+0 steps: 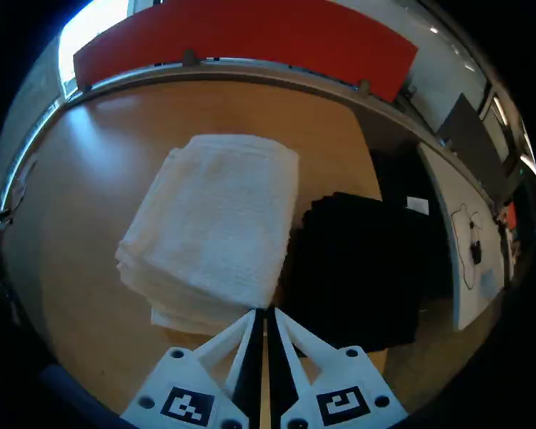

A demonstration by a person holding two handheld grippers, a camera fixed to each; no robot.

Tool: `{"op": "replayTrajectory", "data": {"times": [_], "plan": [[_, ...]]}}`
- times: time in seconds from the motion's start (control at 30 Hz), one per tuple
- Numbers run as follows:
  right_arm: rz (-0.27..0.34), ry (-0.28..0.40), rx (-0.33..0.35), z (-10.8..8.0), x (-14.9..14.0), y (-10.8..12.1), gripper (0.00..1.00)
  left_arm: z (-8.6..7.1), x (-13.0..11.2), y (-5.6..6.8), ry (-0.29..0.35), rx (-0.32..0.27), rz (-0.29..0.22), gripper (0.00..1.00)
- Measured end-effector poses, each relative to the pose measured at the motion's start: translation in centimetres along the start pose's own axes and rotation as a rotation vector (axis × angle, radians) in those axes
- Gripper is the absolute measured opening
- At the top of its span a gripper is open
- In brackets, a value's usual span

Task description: Fold towel

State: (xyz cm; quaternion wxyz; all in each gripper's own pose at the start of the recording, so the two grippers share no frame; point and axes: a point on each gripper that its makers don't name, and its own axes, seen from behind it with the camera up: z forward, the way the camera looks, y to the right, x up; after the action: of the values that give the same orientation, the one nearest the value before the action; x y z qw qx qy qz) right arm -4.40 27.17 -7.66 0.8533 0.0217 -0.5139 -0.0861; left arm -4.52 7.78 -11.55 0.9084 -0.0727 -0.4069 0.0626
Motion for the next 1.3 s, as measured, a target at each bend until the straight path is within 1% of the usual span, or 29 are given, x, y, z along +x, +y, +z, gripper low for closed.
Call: {"op": "replayTrajectory", "data": {"times": [0.2,0.3,0.4,0.57,0.63,0.7,0.73,0.8,0.97,1.03,1.3], "plan": [[0.013,-0.007,-0.024,0.7,-0.2,0.1,0.04,-0.2,0.0,-0.1,0.002,0.001,0.002,0.93],[0.013,-0.001,-0.033,0.7,-0.1,0.1,0.04,-0.2,0.0,-0.2,0.003,0.002,-0.002,0.93],[0.010,0.014,-0.044,0.3,0.0,0.1,0.09,-0.2,0.0,-0.2,0.003,0.002,-0.004,0.93],[-0.001,0.074,-0.069,-1.1,0.8,0.3,0.22,-0.1,0.1,-0.4,0.005,0.004,-0.001,0.93],[-0.003,0.100,-0.075,-1.8,1.2,0.2,0.32,-0.1,0.1,-0.4,0.005,0.004,-0.002,0.93],[-0.003,0.121,-0.079,-2.4,1.5,0.1,0.44,-0.1,0.2,-0.4,0.006,0.003,-0.004,0.93],[-0.004,0.130,-0.084,-2.7,1.6,0.1,0.53,0.0,0.2,-0.4,0.006,0.002,-0.004,0.93],[-0.005,0.146,-0.093,-3.1,1.9,0.1,0.66,0.0,0.3,-0.3,0.007,-0.001,-0.005,0.93],[-0.014,0.175,-0.094,-3.8,2.4,-0.5,0.99,0.0,0.5,-0.3,0.013,-0.004,0.001,0.93],[-0.011,0.182,-0.091,-3.8,2.6,-0.8,1.00,0.0,0.6,-0.3,0.015,-0.006,0.001,0.93],[0.008,0.208,-0.097,-3.9,3.1,-1.4,1.00,-0.1,0.9,-0.5,0.022,-0.007,0.000,0.93]]}}
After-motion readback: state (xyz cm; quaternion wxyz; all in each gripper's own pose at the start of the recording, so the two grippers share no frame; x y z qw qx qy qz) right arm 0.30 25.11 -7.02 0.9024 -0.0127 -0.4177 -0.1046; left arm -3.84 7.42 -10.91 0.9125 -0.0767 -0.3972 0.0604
